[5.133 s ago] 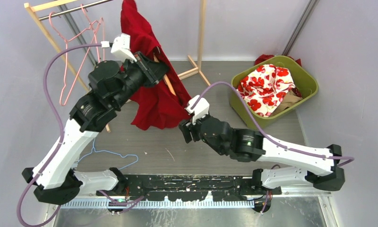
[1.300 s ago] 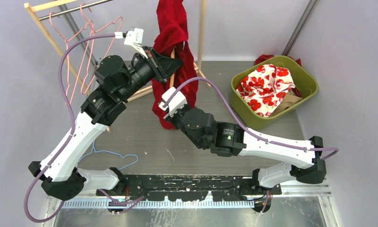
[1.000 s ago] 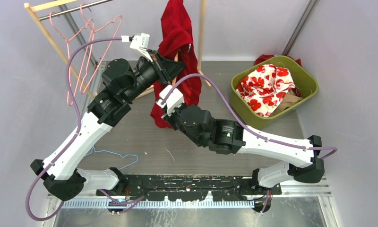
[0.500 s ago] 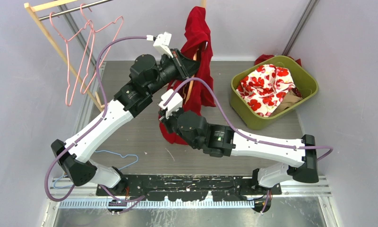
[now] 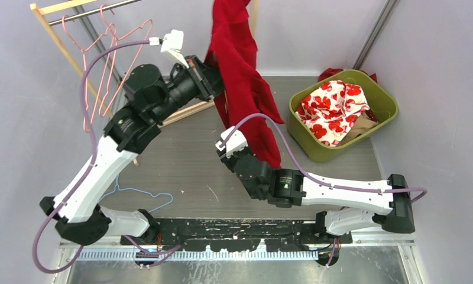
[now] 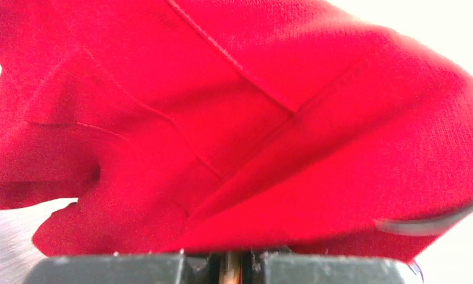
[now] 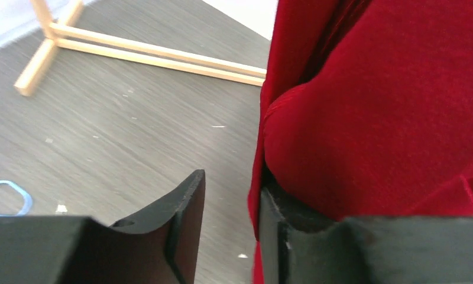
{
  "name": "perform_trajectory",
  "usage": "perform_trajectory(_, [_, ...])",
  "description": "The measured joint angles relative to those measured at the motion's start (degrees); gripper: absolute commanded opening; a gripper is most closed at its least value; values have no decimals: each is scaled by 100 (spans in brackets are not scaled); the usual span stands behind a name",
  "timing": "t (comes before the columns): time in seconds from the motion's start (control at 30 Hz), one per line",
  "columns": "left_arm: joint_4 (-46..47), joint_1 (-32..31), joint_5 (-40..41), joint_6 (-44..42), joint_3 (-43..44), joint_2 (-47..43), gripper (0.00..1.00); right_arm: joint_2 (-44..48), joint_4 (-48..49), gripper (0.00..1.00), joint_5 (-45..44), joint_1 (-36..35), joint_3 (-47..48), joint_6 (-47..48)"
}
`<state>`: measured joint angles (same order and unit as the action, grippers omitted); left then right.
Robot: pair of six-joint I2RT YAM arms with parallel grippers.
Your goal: Remove the skirt from the hanger
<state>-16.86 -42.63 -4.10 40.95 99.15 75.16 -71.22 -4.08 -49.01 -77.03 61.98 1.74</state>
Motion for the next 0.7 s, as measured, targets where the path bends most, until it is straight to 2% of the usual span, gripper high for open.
perform_trajectory(0.07, [-291, -9, 0, -50, 0, -256, 0, 138, 59, 53, -212, 22, -181, 302])
perform_trajectory(0.27, [-597, -13, 28, 4, 0, -501, 0, 343, 146, 57, -199, 728, -243, 529])
perform_trajectory(0.37, [-678, -7, 46, 157, -33, -501, 0, 385, 205, 69, -109, 966, -293, 553])
perform_trajectory(0.43, [-697, -4, 74, 234, -63, -503, 0, 382, 173, 74, -22, 977, -299, 575])
perform_trajectory(0.5, [-750, 0, 133, 260, -90, -509, 0, 382, 17, 85, 131, 977, -297, 557])
perform_trajectory(0.53, [-793, 0, 155, 260, -94, -511, 0, 385, -140, 88, 273, 977, -273, 501])
perform_trajectory(0.7, [-957, -4, 205, 212, -83, -511, 0, 619, -1016, 90, 590, 651, -74, -15])
